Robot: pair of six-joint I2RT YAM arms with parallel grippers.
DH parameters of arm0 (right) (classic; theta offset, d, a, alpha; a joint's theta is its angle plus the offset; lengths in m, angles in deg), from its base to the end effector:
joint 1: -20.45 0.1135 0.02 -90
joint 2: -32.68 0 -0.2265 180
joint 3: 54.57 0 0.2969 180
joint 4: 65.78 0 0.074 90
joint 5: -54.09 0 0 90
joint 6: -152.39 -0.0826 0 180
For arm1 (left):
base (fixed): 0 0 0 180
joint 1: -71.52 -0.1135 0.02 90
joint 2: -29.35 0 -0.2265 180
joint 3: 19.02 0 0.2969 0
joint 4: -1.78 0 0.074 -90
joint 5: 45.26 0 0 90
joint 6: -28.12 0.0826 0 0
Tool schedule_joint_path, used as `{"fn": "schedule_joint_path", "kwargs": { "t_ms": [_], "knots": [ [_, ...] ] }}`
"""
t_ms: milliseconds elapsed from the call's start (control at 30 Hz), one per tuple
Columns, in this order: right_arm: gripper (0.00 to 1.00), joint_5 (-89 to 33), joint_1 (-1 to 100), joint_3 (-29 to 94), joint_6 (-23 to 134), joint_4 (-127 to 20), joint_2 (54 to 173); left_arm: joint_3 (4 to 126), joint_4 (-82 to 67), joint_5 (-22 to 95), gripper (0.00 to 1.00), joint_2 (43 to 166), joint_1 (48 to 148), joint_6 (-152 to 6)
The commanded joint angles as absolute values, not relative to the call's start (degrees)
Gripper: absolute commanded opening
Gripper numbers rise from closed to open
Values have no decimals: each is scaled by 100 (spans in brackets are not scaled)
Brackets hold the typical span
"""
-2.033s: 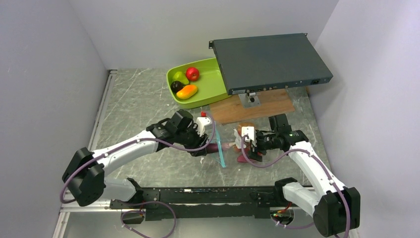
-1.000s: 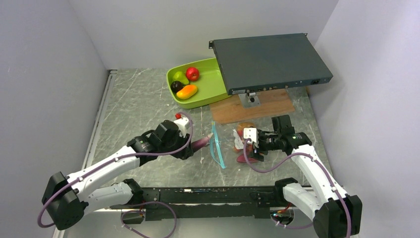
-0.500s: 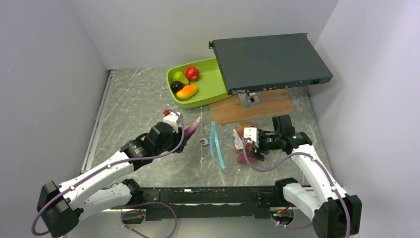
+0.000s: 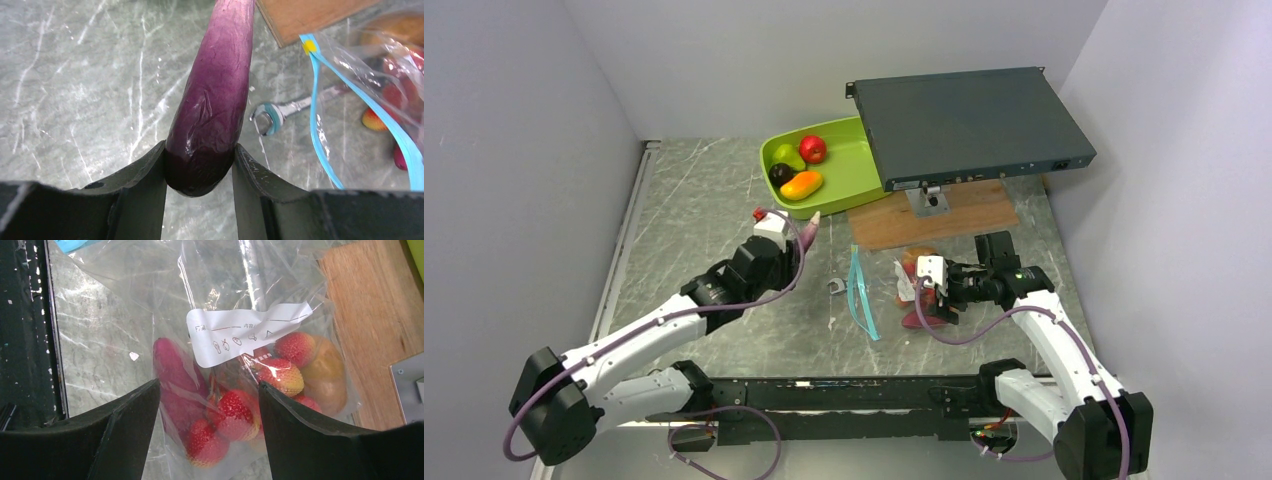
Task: Open the zip-top bag and remove the fake food
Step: Place the fake vegetable in the bin.
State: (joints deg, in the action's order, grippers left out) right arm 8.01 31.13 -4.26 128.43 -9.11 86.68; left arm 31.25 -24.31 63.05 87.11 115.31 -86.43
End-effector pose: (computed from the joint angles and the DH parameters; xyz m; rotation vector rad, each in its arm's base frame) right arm 0.2342 0.1025 0.1616 -1.6139 1.6452 0.5366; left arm 0.2493 -0.2031 0.1821 0.1750 2.1377 -0.3589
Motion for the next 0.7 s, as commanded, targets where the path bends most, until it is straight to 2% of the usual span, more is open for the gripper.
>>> {"fn": "schedule_joint_path", "kwargs": {
  "t_ms": [0,433,667],
  "knots": [
    [74,937,3086,-343,12981,-877,8639,3600,-1780,6595,0,9039,11305,-8384],
    [74,959,3088,-363,13026,-856,8579,4681,-1160,6630,0,10597,10400,-8051],
    [74,953,3090,-371,13034,-852,8565,5597,-1314,6271,0,11520,10111,-7906]
  ]
}}
